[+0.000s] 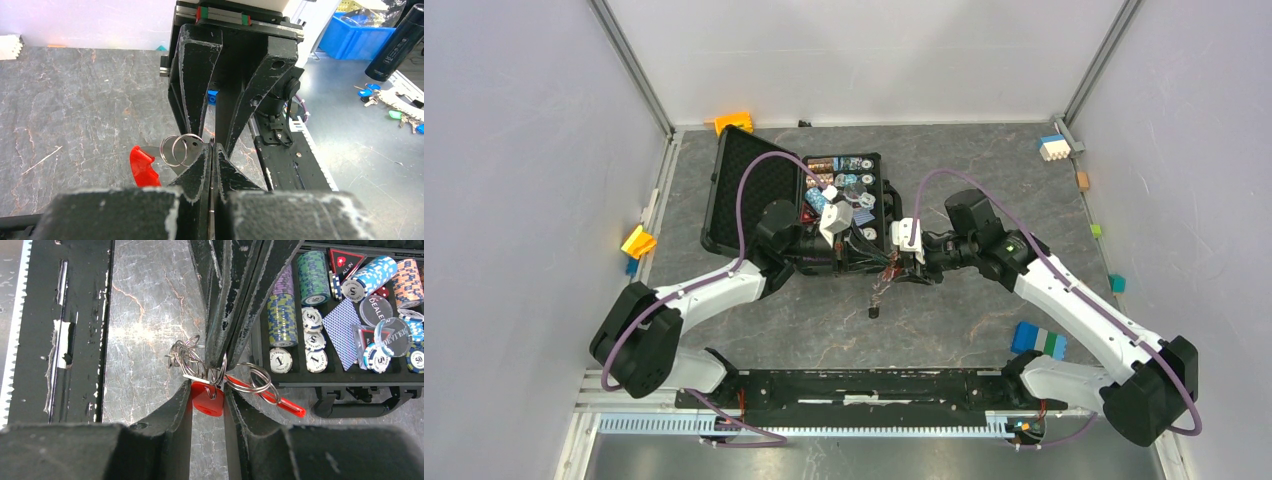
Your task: Put the keys on the keyring
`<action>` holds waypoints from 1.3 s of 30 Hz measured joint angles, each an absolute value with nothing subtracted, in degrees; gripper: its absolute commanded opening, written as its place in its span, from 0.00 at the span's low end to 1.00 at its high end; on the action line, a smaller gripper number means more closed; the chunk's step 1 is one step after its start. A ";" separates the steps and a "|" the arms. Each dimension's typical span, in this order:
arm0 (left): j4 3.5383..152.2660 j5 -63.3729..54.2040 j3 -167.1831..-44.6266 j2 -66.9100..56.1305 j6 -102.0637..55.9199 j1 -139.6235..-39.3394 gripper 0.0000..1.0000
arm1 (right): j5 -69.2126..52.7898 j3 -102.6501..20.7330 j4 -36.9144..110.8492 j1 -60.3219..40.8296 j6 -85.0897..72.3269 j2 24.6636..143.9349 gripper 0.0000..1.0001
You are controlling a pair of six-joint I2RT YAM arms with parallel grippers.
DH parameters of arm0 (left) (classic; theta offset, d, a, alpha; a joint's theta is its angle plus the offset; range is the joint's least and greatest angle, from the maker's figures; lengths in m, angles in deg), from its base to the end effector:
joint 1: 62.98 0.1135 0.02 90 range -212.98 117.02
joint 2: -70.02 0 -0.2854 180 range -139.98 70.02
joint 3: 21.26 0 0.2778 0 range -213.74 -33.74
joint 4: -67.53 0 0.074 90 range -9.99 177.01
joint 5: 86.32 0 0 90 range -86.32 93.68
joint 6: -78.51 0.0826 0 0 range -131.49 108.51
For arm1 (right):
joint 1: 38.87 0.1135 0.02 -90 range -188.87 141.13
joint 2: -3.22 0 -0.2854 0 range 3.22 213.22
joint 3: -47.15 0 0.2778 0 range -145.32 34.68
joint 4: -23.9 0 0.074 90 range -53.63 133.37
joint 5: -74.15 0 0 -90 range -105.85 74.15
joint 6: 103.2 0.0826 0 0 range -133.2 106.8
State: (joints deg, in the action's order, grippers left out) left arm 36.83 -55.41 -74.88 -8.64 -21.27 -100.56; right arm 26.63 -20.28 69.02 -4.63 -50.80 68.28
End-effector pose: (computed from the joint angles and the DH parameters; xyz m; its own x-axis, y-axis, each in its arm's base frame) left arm 0.2194 -0.2583 0.2872 -0.0911 -0.0400 -0.9950 0.9888 -0.1222 -0.0856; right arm 0.1970 0.2016 0.2922 0.0587 -0.5044 -0.8615 -0.9960 0.0289 -0.0848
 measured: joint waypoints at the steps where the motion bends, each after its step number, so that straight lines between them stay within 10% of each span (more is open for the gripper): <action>1: 36.67 -55.41 -74.84 -8.64 -21.27 -100.54 0.02 | 26.69 -20.28 69.02 -4.63 -50.80 68.30 0.16; 12: 31.67 -56.40 -74.55 -8.68 -23.20 -100.39 0.02 | 26.80 -20.28 71.07 -4.63 -51.28 68.19 0.47; 39: 25.55 -56.99 -72.65 -8.66 -26.45 -100.06 0.02 | 30.04 -24.02 70.30 -5.40 -49.42 64.23 0.40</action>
State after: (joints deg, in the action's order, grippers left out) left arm 25.55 -56.99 -72.65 -8.66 -26.45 -100.06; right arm 30.04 -24.02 70.30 -5.40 -49.42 64.23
